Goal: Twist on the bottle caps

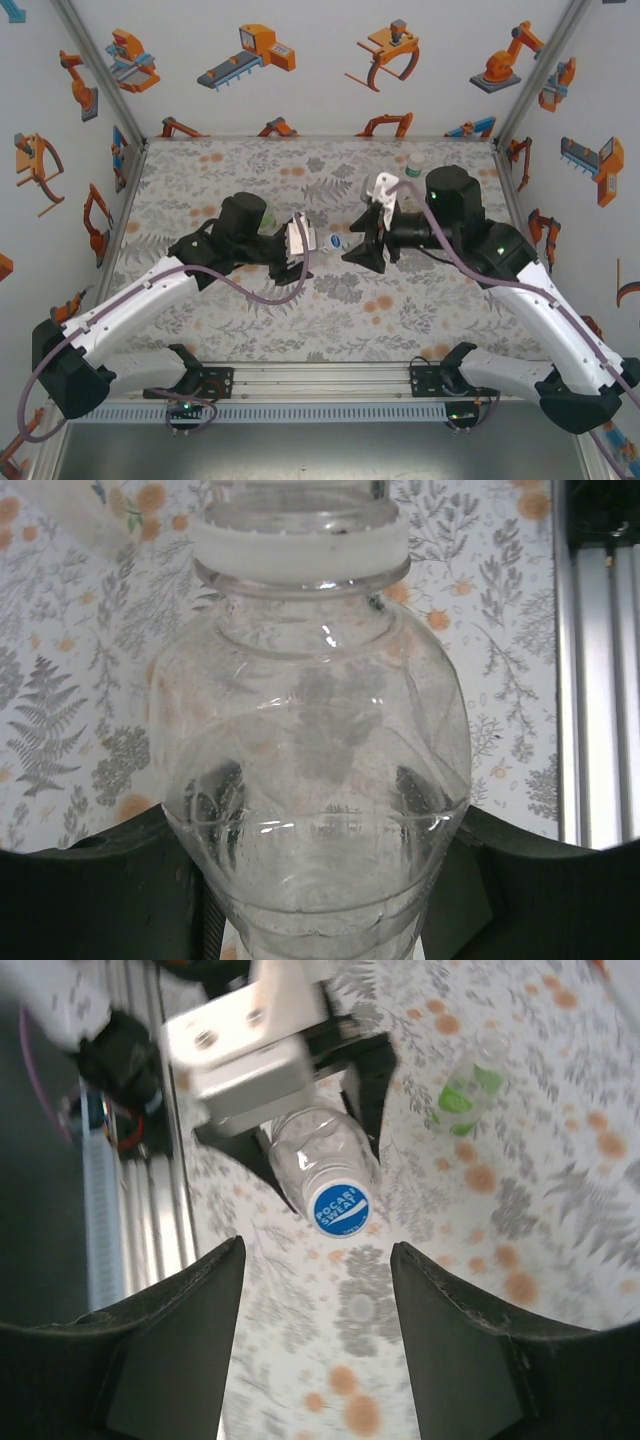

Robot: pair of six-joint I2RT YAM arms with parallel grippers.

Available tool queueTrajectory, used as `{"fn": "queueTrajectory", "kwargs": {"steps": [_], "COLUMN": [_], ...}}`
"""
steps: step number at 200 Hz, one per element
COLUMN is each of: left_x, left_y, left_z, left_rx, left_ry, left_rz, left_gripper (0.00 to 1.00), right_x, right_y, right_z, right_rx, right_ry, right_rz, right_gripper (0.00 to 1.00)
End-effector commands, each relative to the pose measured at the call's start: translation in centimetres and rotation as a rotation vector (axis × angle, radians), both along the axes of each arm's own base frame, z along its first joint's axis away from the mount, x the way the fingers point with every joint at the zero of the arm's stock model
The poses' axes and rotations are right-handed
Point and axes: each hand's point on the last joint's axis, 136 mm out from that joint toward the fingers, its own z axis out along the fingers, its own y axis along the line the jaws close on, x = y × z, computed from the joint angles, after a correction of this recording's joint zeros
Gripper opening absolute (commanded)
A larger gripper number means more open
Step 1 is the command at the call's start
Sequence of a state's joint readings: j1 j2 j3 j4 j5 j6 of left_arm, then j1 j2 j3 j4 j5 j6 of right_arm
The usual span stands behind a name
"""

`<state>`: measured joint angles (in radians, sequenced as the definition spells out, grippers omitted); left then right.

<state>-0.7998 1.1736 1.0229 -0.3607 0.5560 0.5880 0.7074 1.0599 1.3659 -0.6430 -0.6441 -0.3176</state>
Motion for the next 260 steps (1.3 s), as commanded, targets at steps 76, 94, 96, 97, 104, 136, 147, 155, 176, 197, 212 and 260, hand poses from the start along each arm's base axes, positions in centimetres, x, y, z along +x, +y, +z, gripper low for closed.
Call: {"fn": "queueTrajectory", "kwargs": {"steps": [76,94,96,97,104,136,147,155,176,197,212,260], "left_x": [-2.3,-2.3,-2.3,-2.3,-2.3,-2.4,-2.4,-2.4,-2.5,-2.5,-2.5,-2.3], "left_y": [-0.6,-0.6,-0.6,-0.6,-0.6,-0.6,-0.6,-0.6,-0.5,-0.5,-0.5,-0.3], "left_z": [1.2,1.3,1.3,1.2,1.3,1.3,1.3,1.4,1.5,1.5,1.5,1.6], "left_rx": [-0.032,-0.033,-0.033,-0.033,-0.034,-0.036,-0.035,-0.036,-0.038,-0.039,-0.039,-0.036], "left_ry": [0.054,0.053,0.052,0.053,0.053,0.054,0.054,0.051,0.048,0.047,0.045,0.029], "left_rz": [-0.129,-0.129,-0.129,-0.13,-0.129,-0.132,-0.133,-0.134,-0.134,-0.135,-0.136,-0.121], "left_gripper": [0.0,0.0,0.0,0.0,0.0,0.0,0.0,0.0,0.0,0.0,0.0,0.0], "right_x": [-2.2,-2.0,-2.0,-2.0,-2.0,-1.6,-1.4,-1.4,-1.3,-1.2,-1.1,-0.7], "right_y": [1.7,2.1,2.1,2.1,2.3,2.6,2.7,2.7,2.8,2.8,2.8,2.9], "right_z": [-1.3,-1.5,-1.5,-1.5,-1.5,-1.6,-1.7,-1.7,-1.9,-2.1,-2.3,-2.4], "right_rx": [-0.045,-0.044,-0.044,-0.044,-0.041,-0.041,-0.044,-0.045,-0.049,-0.057,-0.063,-0.062], "right_ry": [-0.271,-0.271,-0.269,-0.269,-0.27,-0.274,-0.277,-0.276,-0.27,-0.263,-0.26,-0.181], "right_rz": [0.27,0.273,0.274,0.275,0.276,0.265,0.259,0.258,0.26,0.258,0.253,0.213], "right_gripper": [0.55,0.53,0.52,0.52,0.52,0.48,0.46,0.46,0.42,0.4,0.39,0.22]}}
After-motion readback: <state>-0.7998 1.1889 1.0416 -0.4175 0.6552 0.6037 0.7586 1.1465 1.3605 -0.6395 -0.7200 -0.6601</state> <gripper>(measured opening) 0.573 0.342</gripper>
